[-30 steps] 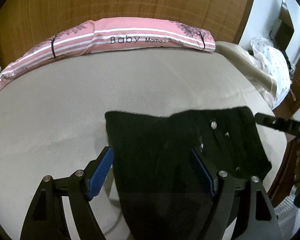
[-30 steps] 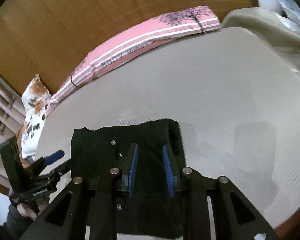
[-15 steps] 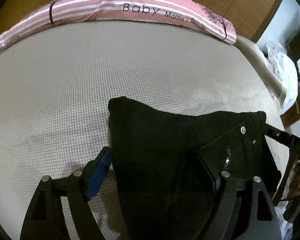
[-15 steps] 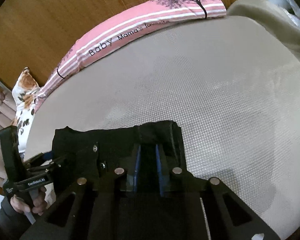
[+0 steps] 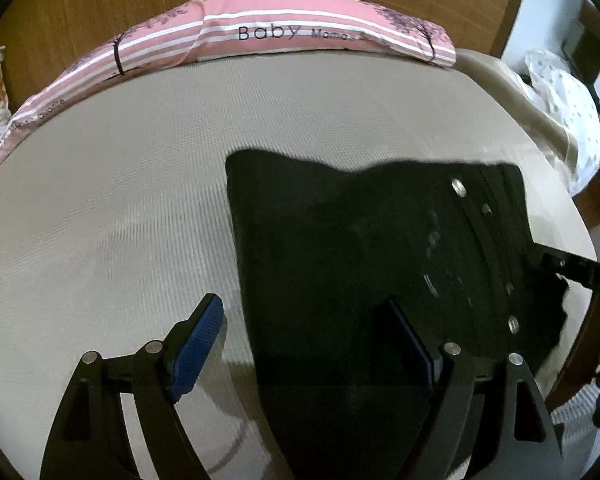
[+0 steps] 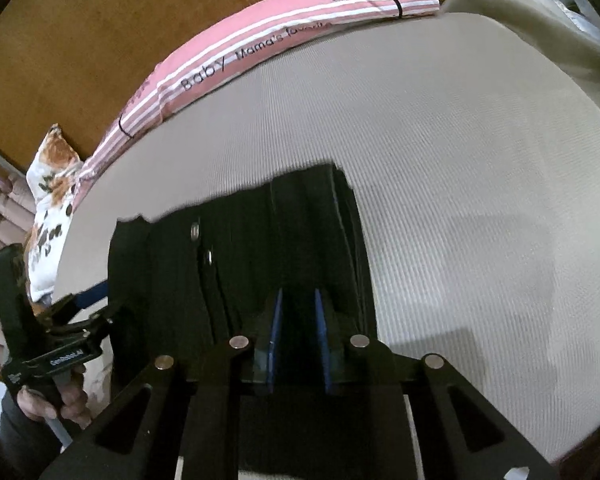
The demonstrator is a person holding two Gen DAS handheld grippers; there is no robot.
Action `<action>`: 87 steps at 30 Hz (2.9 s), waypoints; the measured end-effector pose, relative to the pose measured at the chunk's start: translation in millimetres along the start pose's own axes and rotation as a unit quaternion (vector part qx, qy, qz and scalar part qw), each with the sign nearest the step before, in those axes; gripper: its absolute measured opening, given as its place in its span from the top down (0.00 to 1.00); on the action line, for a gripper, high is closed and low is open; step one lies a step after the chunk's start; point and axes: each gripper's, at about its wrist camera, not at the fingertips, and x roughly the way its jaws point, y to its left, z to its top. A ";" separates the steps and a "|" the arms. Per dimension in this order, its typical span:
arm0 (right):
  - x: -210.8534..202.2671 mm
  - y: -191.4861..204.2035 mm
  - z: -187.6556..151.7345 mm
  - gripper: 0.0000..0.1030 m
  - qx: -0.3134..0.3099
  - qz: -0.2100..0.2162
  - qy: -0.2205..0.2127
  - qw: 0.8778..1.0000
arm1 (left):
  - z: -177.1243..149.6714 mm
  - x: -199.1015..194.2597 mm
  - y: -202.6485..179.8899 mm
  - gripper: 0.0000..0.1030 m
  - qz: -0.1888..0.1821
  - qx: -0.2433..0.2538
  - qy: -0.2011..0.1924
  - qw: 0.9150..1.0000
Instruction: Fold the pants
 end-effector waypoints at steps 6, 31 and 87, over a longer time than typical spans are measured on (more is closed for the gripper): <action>-15.0 -5.8 -24.7 0.85 0.013 0.003 -0.009 1.000 | -28.2 -14.2 -10.8 0.20 0.005 0.018 0.005 1.000; -28.1 -12.4 -47.3 0.84 0.008 0.027 -0.030 0.999 | -58.5 -27.4 0.2 0.20 -0.024 -0.022 0.002 0.999; 3.7 -7.7 2.2 0.76 0.070 0.184 0.053 0.979 | -10.1 -12.6 44.8 0.82 -0.170 -0.118 0.010 0.978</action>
